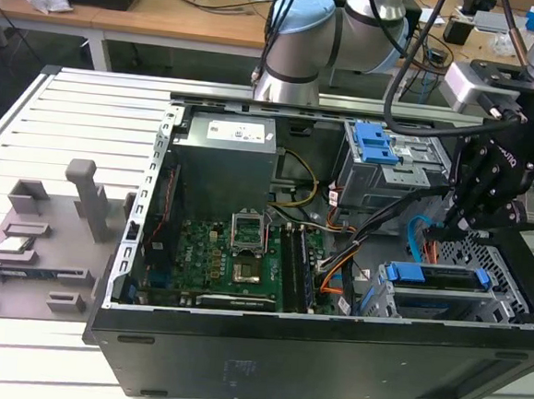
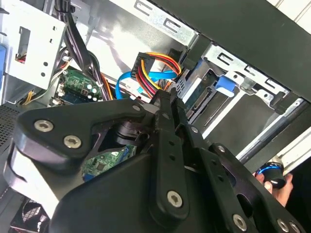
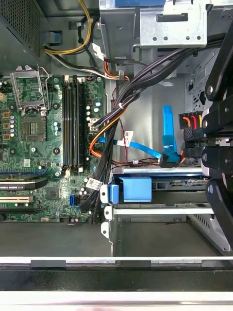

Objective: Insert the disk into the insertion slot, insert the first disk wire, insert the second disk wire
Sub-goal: 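Insert the first disk wire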

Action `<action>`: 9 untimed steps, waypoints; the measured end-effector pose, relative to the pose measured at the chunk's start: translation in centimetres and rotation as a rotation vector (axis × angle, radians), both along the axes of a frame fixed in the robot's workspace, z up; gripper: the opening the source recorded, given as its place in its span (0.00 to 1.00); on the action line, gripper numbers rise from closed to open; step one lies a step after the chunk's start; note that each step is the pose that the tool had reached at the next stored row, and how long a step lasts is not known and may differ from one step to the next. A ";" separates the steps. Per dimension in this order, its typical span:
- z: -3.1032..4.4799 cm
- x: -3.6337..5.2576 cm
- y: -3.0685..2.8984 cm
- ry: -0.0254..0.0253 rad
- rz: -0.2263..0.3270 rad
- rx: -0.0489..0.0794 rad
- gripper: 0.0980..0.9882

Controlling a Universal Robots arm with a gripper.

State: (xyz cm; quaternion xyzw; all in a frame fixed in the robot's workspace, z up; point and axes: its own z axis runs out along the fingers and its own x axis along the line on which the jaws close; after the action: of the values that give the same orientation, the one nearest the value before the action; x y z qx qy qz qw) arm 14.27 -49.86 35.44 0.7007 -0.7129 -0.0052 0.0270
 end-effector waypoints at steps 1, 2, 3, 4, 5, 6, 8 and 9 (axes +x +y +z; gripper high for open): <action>0.01 0.01 -0.28 0.0000 0.000 -0.001 0.07; -0.01 0.01 -0.58 0.0000 0.000 -0.001 0.07; -0.02 0.02 -0.86 0.0000 0.000 -0.001 0.07; -0.03 0.03 -1.27 0.0000 0.000 -0.001 0.07; -0.08 0.04 -1.76 0.0000 0.000 -0.001 0.07; -0.15 0.09 -2.33 0.0000 0.000 -0.001 0.07; -0.36 0.36 -2.88 0.0000 0.000 -0.001 0.07; -0.45 0.48 -2.90 0.0001 0.000 -0.001 0.07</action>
State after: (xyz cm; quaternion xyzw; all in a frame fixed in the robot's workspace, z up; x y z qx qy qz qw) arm 14.75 -52.76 34.99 0.7006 -0.7130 -0.0048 0.0273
